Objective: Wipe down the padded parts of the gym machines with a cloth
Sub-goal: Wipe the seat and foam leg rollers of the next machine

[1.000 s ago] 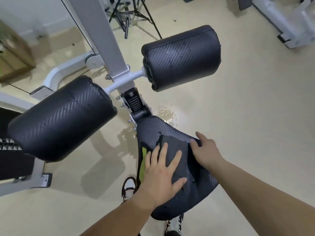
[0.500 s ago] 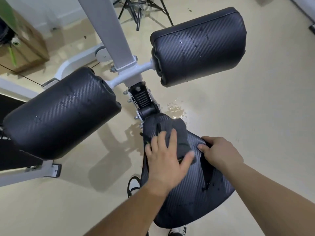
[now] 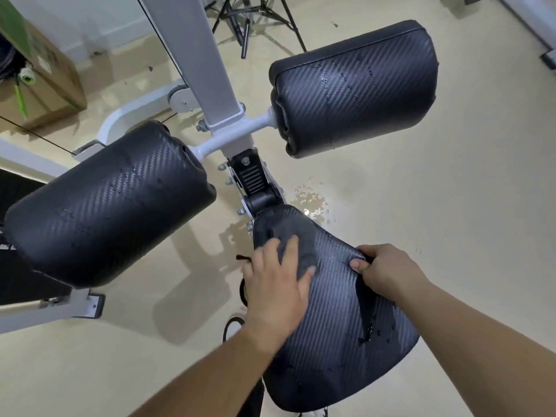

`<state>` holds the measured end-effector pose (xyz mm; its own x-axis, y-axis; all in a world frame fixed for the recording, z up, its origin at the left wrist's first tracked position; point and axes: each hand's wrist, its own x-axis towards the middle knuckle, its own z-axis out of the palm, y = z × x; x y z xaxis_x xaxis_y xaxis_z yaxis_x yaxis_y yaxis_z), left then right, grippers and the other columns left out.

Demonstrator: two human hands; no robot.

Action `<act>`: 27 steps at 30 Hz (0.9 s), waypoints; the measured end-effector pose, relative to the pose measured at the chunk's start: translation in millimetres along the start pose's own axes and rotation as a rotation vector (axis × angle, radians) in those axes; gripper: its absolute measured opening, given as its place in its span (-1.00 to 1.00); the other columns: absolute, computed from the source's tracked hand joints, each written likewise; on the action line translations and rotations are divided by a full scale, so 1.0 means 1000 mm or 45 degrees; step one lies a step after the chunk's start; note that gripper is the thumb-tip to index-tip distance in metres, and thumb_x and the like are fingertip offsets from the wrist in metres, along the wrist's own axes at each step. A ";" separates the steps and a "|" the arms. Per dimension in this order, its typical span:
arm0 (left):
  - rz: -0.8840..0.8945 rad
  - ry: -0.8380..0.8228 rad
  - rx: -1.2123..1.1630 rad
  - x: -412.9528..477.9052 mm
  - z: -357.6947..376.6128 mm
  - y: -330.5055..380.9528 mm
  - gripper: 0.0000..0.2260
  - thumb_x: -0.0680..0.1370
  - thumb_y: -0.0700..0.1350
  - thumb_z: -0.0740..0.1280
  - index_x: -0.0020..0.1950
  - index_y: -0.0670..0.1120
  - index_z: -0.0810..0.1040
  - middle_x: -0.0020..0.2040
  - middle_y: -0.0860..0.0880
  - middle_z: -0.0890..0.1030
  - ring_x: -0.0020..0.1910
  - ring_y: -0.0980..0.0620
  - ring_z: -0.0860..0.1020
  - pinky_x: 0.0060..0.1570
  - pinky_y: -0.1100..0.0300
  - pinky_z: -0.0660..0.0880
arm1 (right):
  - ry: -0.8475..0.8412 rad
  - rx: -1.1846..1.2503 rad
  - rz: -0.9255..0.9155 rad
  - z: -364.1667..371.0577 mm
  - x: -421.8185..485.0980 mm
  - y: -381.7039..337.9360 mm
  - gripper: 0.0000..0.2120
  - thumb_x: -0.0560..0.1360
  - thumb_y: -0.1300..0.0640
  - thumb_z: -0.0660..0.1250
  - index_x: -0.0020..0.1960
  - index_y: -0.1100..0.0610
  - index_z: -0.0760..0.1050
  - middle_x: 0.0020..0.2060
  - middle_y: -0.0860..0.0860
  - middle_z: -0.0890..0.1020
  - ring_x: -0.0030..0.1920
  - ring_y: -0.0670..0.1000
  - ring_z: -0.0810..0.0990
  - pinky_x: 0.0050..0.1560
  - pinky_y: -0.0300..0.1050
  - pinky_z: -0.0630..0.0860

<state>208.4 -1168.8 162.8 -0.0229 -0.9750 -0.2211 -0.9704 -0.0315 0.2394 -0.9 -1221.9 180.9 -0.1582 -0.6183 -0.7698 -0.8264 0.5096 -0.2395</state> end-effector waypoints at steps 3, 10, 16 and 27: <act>0.492 -0.068 -0.134 -0.058 -0.002 -0.003 -0.42 0.54 0.27 0.29 0.49 0.00 0.42 0.28 -0.09 0.44 0.14 -0.15 0.50 0.02 -0.09 0.49 | -0.008 0.015 -0.003 -0.002 0.000 0.001 -0.84 0.58 -0.14 0.34 0.12 -0.20 0.62 0.03 -0.06 0.69 0.09 0.11 0.61 0.15 0.06 0.58; 0.389 -0.099 0.165 0.076 -0.022 -0.032 -0.39 0.61 0.21 0.24 0.61 0.05 0.20 0.43 -0.09 0.32 0.33 -0.14 0.34 0.27 -0.08 0.33 | -0.007 0.020 -0.016 -0.003 -0.002 -0.002 -0.85 0.60 -0.13 0.32 0.13 -0.19 0.61 0.02 -0.09 0.69 0.08 0.08 0.63 0.15 0.06 0.59; 0.309 -0.071 -0.022 0.030 0.000 0.040 -0.44 0.61 0.26 0.15 0.54 0.02 0.35 0.42 -0.05 0.37 0.27 -0.15 0.38 0.14 -0.11 0.40 | -0.005 0.038 0.000 -0.004 -0.001 -0.002 -0.86 0.57 -0.08 0.32 0.05 -0.20 0.64 -0.09 -0.10 0.70 -0.04 0.03 0.65 0.09 0.02 0.63; -0.039 -0.073 0.084 0.057 0.004 0.085 -0.45 0.65 0.27 0.11 0.59 0.08 0.24 0.50 -0.05 0.28 0.32 -0.16 0.31 0.19 -0.13 0.36 | 0.181 0.954 0.242 -0.020 -0.048 0.082 -0.52 0.63 -0.08 0.28 0.07 0.39 0.58 -0.18 0.18 0.67 -0.20 0.18 0.58 -0.08 0.03 0.53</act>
<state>123.7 -1225.9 167.1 -0.0052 -0.9595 -0.2817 -0.9845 -0.0445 0.1696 -72.3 -1162.5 210.3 -0.3697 -0.5250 -0.7666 -0.2014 0.8507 -0.4855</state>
